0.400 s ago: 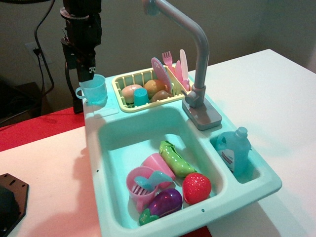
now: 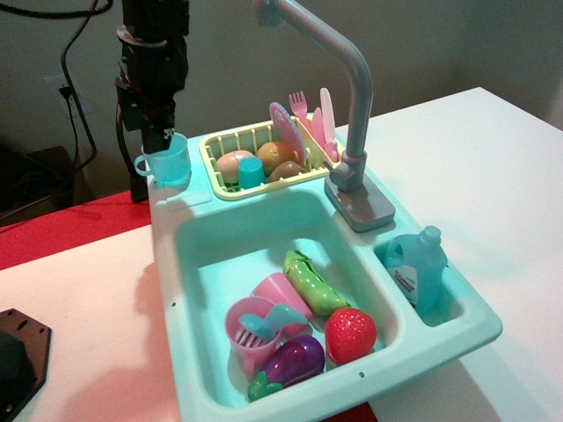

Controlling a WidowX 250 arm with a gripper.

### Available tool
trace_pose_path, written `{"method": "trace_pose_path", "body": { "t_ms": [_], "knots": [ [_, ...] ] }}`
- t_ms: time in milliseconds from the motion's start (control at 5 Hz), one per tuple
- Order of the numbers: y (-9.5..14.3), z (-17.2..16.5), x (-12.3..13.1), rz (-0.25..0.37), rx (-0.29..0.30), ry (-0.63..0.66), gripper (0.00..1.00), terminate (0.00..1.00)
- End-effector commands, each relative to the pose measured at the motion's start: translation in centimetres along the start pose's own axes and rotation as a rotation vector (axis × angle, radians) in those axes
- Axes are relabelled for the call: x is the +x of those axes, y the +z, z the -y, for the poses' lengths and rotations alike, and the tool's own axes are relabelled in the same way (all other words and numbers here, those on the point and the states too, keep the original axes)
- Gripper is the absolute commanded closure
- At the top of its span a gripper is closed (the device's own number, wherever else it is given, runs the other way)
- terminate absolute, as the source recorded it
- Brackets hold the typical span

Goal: Put cup from counter to sink

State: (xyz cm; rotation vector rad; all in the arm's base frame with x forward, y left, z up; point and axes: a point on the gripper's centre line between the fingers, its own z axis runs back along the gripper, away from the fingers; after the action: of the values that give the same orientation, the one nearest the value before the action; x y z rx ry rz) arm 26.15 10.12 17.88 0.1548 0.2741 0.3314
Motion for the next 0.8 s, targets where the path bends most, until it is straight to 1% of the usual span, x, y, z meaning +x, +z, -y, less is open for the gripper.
{"method": "trace_pose_path", "body": {
  "t_ms": [0, 200, 400, 600],
  "knots": [
    [0.2, 0.6, 1.0, 0.026, 0.002, 0.033, 0.00, 0.00],
    [-0.6, 0.9, 1.4, 0.008, 0.009, 0.035, 0.00, 0.00],
    [-1.3, 1.4, 1.1, -0.002, 0.008, 0.050, 0.00, 0.00],
    [-1.7, 1.5, 0.6, 0.029, 0.001, 0.042, 1.00, 0.00]
  ]
}}
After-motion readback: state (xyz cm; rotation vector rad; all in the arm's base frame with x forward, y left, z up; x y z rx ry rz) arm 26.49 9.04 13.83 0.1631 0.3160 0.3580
